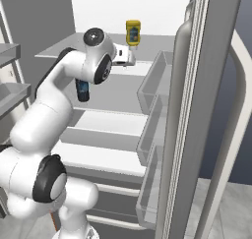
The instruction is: Move the water bottle and mustard from the second highest shelf to the top shelf to make space. Then, place the pitcher from the counter on the cleared second highest shelf.
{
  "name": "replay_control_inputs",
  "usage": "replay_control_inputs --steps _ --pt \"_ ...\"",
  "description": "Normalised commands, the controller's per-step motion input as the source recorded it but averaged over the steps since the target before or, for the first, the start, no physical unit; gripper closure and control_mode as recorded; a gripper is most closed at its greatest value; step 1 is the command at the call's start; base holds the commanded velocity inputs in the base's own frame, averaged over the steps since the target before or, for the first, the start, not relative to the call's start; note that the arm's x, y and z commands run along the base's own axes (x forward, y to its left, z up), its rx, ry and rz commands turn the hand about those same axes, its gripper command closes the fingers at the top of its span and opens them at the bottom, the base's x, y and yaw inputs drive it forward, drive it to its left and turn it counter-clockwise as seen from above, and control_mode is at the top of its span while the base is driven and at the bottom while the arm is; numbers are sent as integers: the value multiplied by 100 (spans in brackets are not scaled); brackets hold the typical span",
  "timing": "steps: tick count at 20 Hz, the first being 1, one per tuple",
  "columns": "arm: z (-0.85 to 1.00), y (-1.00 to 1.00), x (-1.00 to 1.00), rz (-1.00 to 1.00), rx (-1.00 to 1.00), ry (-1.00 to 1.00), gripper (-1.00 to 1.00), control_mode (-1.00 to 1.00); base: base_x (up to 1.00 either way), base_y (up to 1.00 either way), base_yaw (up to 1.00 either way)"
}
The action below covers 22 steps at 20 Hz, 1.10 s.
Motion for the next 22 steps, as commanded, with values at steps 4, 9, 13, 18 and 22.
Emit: replay_control_inputs --steps 4,9,13,18,22 --pt "-40 56 -40 0 0 0 -100 -100 0 0 0" --pt "-46 53 -22 2 2 0 -100 -100 0 0 0" --pt "-48 55 -6 5 4 1 -100 -100 0 0 0" --pt "-28 46 5 9 11 8 -100 -100 0 0 0" --pt "-4 40 5 11 9 13 -100 -100 0 0 0"
